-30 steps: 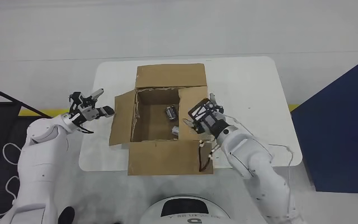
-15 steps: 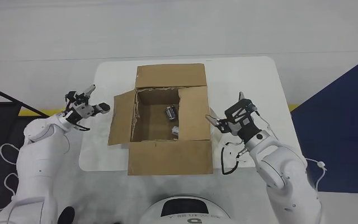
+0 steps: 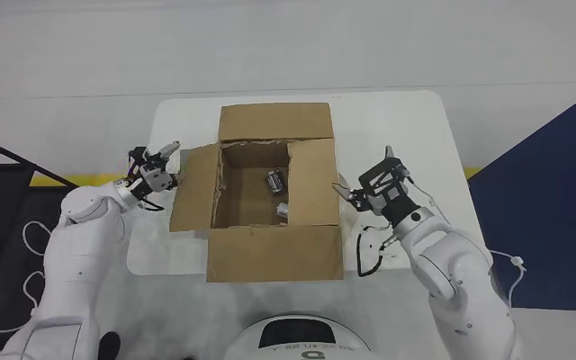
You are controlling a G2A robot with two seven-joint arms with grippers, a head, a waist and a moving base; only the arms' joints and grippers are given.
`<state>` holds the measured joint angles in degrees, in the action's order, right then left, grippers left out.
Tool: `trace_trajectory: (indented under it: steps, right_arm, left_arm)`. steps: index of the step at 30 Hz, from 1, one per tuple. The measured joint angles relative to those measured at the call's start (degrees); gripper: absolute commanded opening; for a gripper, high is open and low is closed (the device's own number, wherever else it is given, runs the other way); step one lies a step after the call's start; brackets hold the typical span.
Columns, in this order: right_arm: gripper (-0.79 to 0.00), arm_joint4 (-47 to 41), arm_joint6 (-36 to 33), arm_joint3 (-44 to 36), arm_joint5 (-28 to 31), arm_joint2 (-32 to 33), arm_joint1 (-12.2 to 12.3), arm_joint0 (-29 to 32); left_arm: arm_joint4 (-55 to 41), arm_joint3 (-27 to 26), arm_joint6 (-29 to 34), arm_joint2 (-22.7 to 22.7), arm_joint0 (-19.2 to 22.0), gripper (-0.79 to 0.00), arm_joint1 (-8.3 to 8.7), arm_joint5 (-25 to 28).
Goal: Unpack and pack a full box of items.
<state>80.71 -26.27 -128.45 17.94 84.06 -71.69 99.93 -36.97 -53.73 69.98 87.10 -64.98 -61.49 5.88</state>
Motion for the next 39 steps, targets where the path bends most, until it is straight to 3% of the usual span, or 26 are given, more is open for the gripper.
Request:
trace_trajectory:
  steps: [4,8,11,15,20,29,33,39]
  right_arm:
    - [0.0,-0.7,0.8,-0.5,1.5,0.8,0.2,1.1]
    - [0.0,-1.2,1.2,-0.3,5.0,1.7,0.6,1.5]
    - [0.0,-0.8,2.3,0.4,5.9,2.4,0.8,1.9]
    - [0.0,-2.4,3.8,1.3,7.2,3.2,0.9,2.3]
    - [0.0,-2.3,3.7,1.3,7.0,3.2,0.9,2.3]
    - [0.0,-2.3,3.7,1.3,7.0,3.2,0.9,2.3]
    - [0.0,-2.3,3.7,1.3,7.0,3.2,0.9,2.3]
    - [0.0,-2.3,3.7,1.3,7.0,3.2,0.9,2.3]
  left_arm:
    - [-9.9,-4.4,2.7,3.4,-3.2,0.0,0.1,2.2]
    - [-6.6,-12.7,0.7,4.9,-5.2,0.0,0.8,1.2]
    - [-2.6,-19.1,-2.7,3.2,-4.5,0.0,0.84,-1.4]
    - [1.6,-23.4,-5.7,-2.1,-1.1,0.0,0.29,-5.5]
    - [5.5,-21.2,-7.5,-9.4,4.4,0.0,-0.67,-9.4]
    - [7.7,-14.1,-9.5,-17.4,10.0,0.0,-2.32,-9.4]
    - [3.1,-13.9,-10.2,-16.0,10.3,0.0,-2.58,-6.2]
    - [-2.9,-13.8,-12.5,-9.0,8.2,0.0,-1.69,-2.6]
